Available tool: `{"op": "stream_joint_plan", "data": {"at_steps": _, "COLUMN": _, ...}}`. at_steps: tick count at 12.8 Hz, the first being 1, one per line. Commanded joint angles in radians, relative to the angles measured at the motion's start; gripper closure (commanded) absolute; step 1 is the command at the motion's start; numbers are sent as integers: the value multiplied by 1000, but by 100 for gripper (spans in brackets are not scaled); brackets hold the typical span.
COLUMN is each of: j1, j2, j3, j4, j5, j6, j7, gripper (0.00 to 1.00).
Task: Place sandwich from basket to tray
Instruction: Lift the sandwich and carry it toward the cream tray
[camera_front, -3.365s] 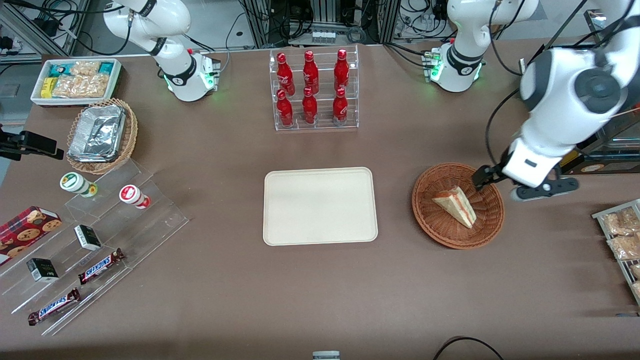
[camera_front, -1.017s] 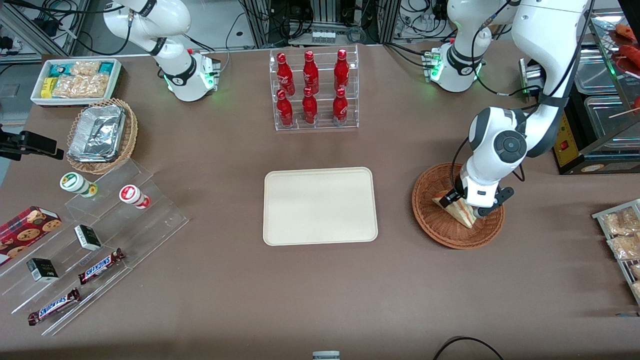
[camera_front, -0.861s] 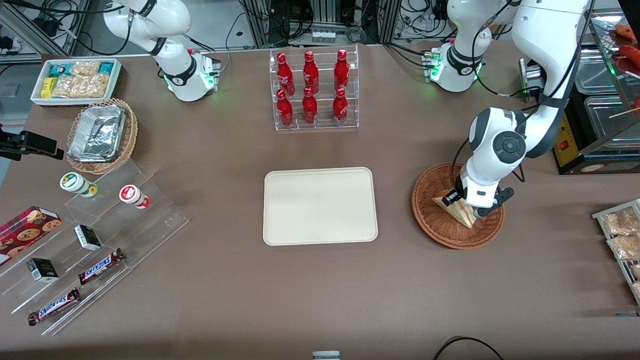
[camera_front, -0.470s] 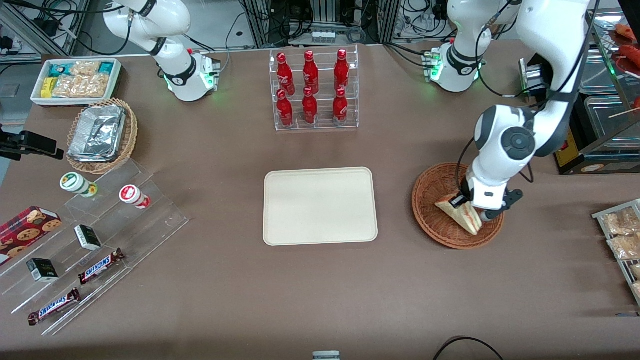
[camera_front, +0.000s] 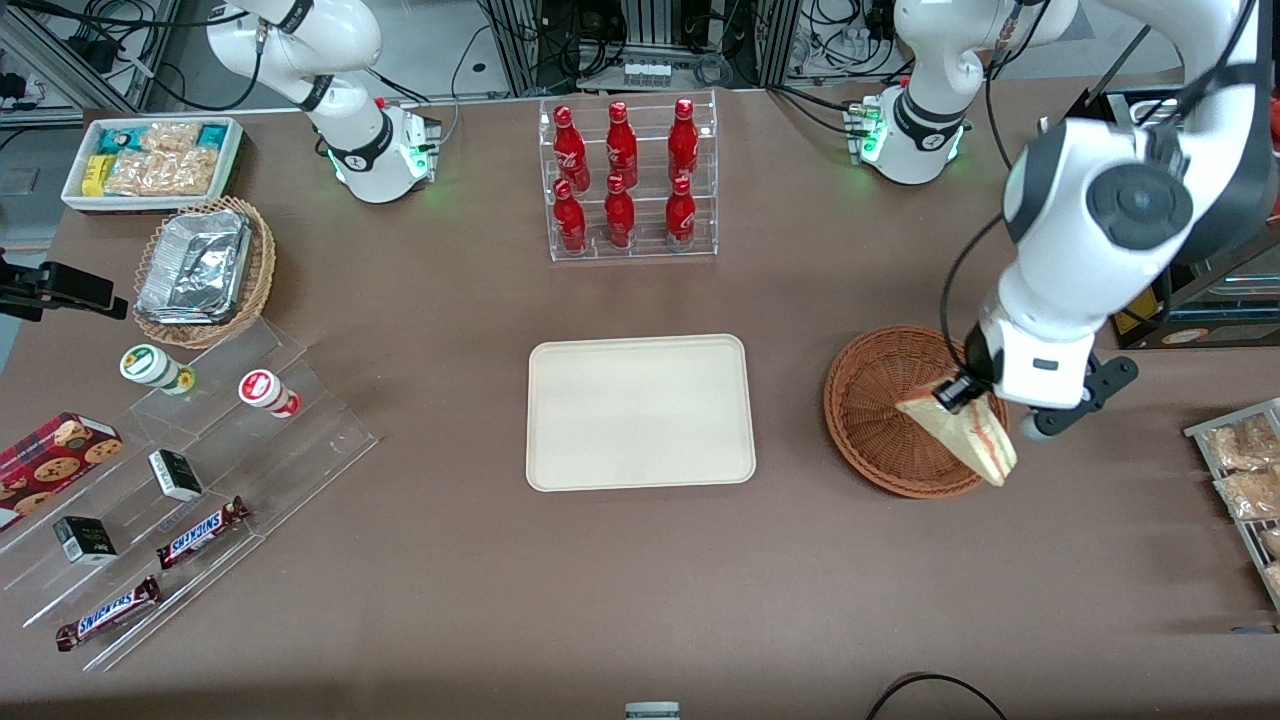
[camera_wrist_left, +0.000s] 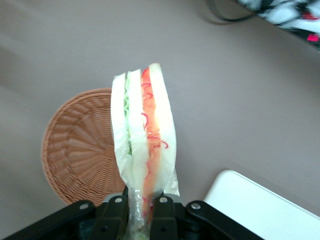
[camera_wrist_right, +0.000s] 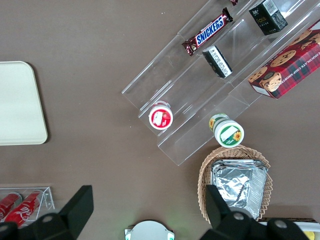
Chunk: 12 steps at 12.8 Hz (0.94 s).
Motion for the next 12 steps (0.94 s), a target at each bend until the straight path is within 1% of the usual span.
{"op": "stream_joint_plan", "data": {"at_steps": 1, "j1": -119, "j2": 73, "j3": 1, "j4": 96, "j5": 18, "j6": -36, "j7": -23, "gripper": 100}}
{"op": "stream_joint_plan", "data": {"at_steps": 3, "j1": -208, "j2": 133, "j3": 1, "j4": 127, "j5": 19, "j6": -28, "j7": -22, "gripper": 100}}
{"op": "stream_joint_plan", "data": {"at_steps": 6, "j1": -338, "j2": 306, "j3": 1, "j4": 261, "j5": 21, "j6": -28, "j7": -20, "gripper": 100}}
{"op": "stream_joint_plan", "data": {"at_steps": 8, "j1": -413, "j2": 409, "j3": 1, "j4": 320, "j5": 24, "j6": -21, "j7": -22, "gripper": 100}}
{"op": "stream_joint_plan", "data": {"at_steps": 12, "j1": -495, "j2": 538, "j3": 3, "j4": 346, "j5": 27, "j6": 117, "j7": -12, "gripper": 100}}
